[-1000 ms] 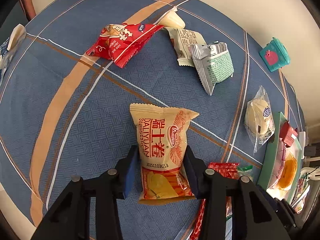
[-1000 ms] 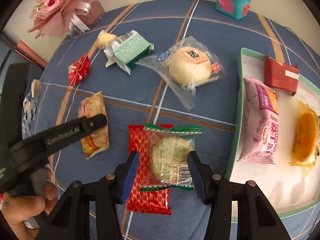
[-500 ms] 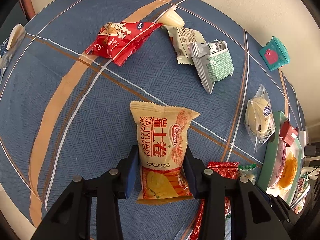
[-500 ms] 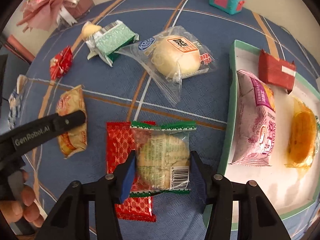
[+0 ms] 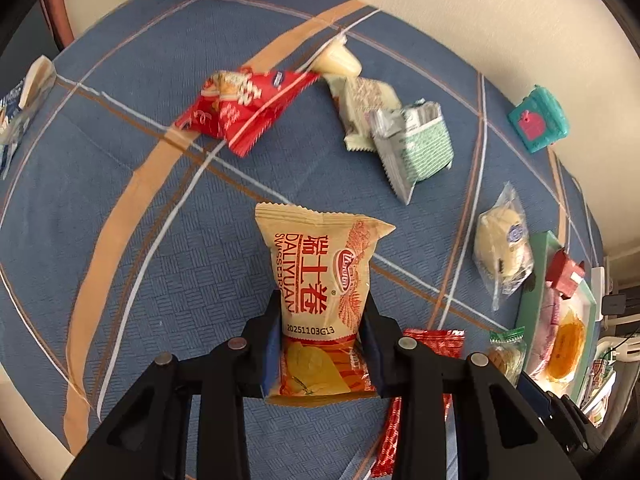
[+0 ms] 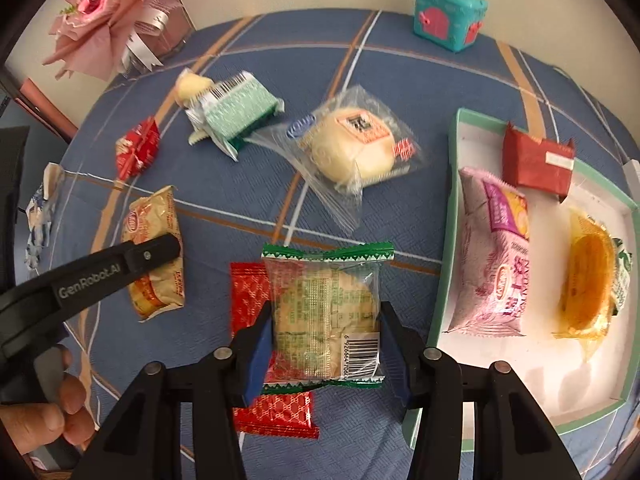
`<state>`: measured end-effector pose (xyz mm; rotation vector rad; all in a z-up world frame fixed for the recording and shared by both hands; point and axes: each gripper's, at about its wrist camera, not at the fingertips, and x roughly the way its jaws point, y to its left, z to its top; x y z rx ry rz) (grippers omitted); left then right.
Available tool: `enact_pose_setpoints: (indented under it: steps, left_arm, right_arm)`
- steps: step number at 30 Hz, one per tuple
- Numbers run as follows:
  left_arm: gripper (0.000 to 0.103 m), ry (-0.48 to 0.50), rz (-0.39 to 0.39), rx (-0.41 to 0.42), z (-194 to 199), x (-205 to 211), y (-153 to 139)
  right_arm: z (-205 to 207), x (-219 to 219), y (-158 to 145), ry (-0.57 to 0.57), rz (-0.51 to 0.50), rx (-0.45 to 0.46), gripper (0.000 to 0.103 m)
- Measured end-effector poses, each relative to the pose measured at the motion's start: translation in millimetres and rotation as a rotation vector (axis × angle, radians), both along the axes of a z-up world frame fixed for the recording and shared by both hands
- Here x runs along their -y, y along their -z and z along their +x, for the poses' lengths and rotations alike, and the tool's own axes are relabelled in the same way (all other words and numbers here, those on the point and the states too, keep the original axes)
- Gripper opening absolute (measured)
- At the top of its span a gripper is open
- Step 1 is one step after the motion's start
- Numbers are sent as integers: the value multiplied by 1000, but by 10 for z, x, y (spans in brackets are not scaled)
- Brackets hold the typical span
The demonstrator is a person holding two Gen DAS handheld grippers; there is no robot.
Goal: Organize snacks
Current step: 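Carry the cookie packet over the tray with the right gripper while the left gripper carries the cream bag there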
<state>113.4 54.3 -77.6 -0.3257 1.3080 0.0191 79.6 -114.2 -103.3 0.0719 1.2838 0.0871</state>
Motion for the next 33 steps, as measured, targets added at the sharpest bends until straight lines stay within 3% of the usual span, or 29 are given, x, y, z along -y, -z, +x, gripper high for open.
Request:
enact_pose_setpoints:
  steps: [10, 15, 23, 26, 33]
  left_arm:
    - [37, 47, 44, 90, -62, 188, -374]
    - [37, 103, 51, 121, -101, 420, -511]
    - [37, 263, 32, 170, -202, 1032, -720]
    - [37, 342, 61, 184, -285, 1352, -761]
    - [37, 509, 41, 175, -499, 1989, -720]
  right_arm:
    - [-88, 130, -288, 42, 16, 48, 52]
    - [-155, 419, -432, 103, 10, 69, 52]
    - [-281, 1101, -539, 310, -48, 84, 52]
    - [-350, 1402, -590, 395, -57, 89, 52]
    - [-545, 2036, -724, 586, -124, 111, 52]
